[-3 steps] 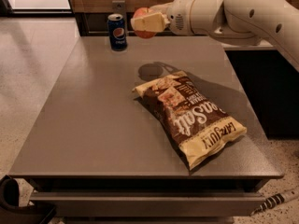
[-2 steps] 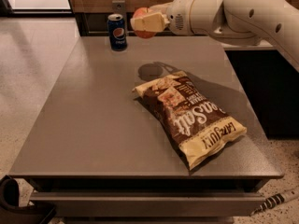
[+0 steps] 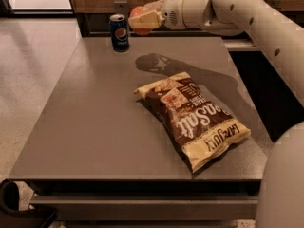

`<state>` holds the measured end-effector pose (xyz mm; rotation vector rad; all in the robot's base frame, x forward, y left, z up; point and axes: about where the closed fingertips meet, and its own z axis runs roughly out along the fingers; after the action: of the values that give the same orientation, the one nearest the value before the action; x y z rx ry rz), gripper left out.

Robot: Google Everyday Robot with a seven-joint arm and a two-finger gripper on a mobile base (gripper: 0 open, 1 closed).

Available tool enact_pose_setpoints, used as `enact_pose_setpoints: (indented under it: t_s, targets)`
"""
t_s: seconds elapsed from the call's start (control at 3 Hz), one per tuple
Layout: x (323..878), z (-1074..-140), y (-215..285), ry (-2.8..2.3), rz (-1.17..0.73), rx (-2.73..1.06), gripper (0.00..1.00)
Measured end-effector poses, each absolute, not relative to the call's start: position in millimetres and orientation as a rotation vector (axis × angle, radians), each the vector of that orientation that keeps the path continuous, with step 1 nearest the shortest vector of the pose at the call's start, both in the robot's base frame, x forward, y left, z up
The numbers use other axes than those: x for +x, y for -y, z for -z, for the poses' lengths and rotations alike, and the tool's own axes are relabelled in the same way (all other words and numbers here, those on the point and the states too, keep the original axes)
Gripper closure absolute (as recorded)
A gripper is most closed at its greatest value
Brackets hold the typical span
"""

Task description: Move apple near pepsi can

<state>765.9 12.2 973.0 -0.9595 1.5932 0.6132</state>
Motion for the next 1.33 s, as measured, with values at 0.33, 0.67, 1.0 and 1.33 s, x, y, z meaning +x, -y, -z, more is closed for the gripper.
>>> enact_pose_setpoints:
  t_s: [0.33, 0.67, 1.0, 1.33]
  targets:
    - [787.8, -962.3, -21.2, -1.560, -0.597, -1.013, 1.00]
    - [796.9, -944.7, -24.3, -1.558, -0.578, -1.037, 1.00]
    - [801.0, -923.7, -20.7, -1.596, -0.541, -1.051, 1.00]
    - [806.1, -906.4, -15.9, -1.634, -0.505, -1.054, 1.00]
